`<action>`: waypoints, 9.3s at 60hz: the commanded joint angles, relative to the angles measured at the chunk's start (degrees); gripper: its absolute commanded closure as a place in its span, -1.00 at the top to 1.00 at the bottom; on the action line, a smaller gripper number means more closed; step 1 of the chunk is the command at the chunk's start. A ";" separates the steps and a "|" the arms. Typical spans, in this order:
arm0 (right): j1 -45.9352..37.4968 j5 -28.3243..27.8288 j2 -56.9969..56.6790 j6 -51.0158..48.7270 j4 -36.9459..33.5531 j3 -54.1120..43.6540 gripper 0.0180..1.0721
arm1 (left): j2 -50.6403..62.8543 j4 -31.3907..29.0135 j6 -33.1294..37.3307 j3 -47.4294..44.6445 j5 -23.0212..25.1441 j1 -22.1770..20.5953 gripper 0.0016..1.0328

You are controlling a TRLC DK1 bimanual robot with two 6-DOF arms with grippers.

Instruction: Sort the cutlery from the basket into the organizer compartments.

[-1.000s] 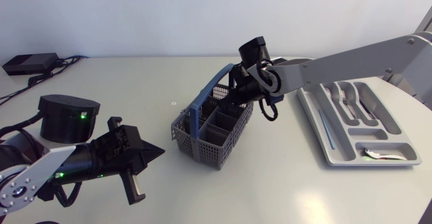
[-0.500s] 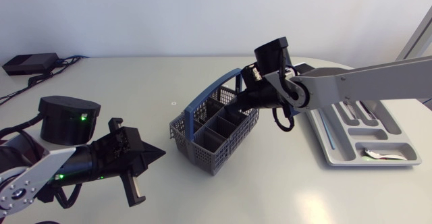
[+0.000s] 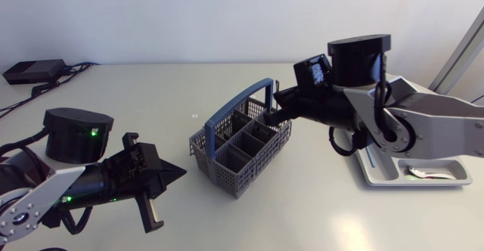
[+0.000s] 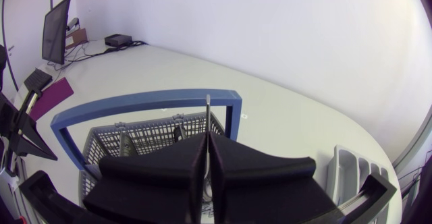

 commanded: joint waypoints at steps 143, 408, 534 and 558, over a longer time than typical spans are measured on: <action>-8.51 -51.40 -19.86 4.04 -20.17 -2.01 -0.89 | 24.22 -4.51 -26.97 33.94 32.76 -10.90 -0.51; 10.04 -12.29 -3.16 -7.21 -48.56 18.03 0.09 | 20.27 31.87 33.76 7.75 -42.12 -32.88 -0.95; 8.72 -13.96 -6.76 -11.17 -44.43 4.93 -0.88 | 13.76 32.75 25.41 9.86 -41.51 -28.57 -0.17; 8.72 -15.28 -10.28 -10.46 -42.85 4.14 -0.88 | 14.20 32.75 23.83 8.19 -41.51 -28.92 -0.11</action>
